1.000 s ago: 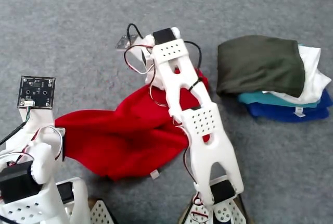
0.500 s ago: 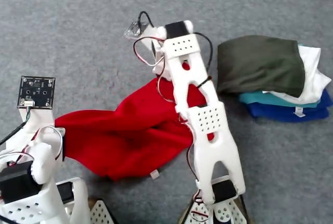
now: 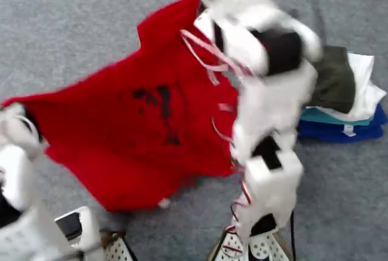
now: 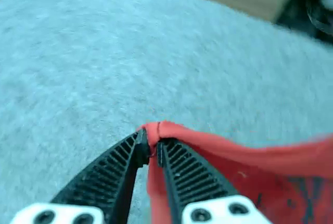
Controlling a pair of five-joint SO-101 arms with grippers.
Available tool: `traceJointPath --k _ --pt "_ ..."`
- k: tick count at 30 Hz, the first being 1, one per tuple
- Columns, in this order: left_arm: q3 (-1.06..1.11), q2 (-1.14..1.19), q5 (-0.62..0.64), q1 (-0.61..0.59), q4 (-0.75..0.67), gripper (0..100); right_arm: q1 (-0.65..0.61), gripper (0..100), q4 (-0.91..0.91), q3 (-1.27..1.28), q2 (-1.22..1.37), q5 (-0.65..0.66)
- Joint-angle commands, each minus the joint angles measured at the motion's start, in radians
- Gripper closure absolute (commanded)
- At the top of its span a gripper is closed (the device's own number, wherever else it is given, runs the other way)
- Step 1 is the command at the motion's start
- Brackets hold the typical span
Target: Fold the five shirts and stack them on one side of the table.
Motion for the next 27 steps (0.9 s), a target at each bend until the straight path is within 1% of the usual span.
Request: traceJointPath --k 1,3,5,7,10,13,17,19,23,27 --pt "-0.44 0.219 0.037 -0.066 0.132 98 0.042 99.7 -0.086 -0.044 -0.209 -0.009" --pt "-0.661 0.321 0.035 -0.06 0.226 98 0.084 99.7 -0.147 -0.044 -0.286 -0.038" --pt "-0.815 0.387 0.034 -0.069 0.226 98 0.151 99.7 -0.212 -0.042 -0.352 -0.106" --pt "-0.924 0.39 0.012 -0.063 0.226 98 0.223 99.7 -0.261 -0.042 -0.406 -0.158" --pt "-0.996 0.383 -0.02 -0.06 0.226 98 0.275 99.7 -0.272 -0.042 -0.469 -0.172" --pt "-0.99 0.34 -0.021 -0.058 0.226 98 0.278 99.7 -0.253 -0.042 -0.524 -0.17" --pt "-0.913 0.248 -0.023 -0.058 0.226 98 0.278 99.7 -0.209 -0.041 -0.581 -0.169" --pt "-0.865 0.191 -0.051 -0.057 0.226 98 0.28 99.7 -0.189 -0.041 -0.602 -0.167" --pt "-0.789 0.082 -0.098 -0.066 0.226 98 0.278 99.7 -0.16 -0.041 -0.633 -0.098" --pt "-0.718 -0.028 -0.144 -0.068 0.226 98 0.278 99.7 -0.155 -0.041 -0.661 -0.068"
